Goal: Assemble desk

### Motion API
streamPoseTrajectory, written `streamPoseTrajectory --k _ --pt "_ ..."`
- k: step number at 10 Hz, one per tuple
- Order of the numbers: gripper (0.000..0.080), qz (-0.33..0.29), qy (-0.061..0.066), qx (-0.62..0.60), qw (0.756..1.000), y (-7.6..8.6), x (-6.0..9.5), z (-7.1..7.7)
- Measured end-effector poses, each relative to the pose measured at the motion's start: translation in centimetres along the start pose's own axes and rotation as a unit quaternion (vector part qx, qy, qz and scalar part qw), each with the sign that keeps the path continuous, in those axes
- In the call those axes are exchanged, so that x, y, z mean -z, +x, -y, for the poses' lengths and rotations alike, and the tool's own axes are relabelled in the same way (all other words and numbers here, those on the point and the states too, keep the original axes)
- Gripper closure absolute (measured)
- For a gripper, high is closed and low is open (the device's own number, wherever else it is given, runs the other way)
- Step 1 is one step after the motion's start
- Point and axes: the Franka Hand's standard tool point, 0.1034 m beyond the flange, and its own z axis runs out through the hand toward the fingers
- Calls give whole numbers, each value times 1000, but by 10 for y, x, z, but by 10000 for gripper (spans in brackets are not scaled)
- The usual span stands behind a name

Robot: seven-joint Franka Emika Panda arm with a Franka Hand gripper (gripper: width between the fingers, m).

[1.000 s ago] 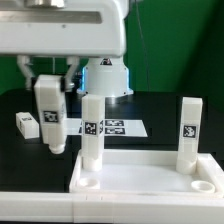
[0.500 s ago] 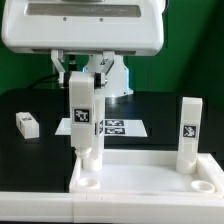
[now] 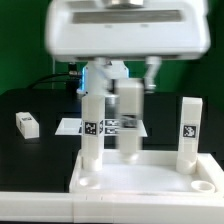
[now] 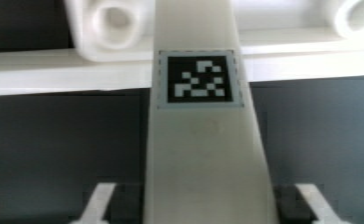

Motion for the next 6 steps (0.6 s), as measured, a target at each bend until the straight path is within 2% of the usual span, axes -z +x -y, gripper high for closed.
streamPoseTrajectory --k 1,4,5,6 --pt "509 1 -2 -3 1000 -1 0 -5" --pt "509 0 0 -4 1000 -1 -1 0" --pt "509 -2 7 -11 1000 -2 -2 18" --pt "509 -8 14 -18 1000 -1 -3 44"
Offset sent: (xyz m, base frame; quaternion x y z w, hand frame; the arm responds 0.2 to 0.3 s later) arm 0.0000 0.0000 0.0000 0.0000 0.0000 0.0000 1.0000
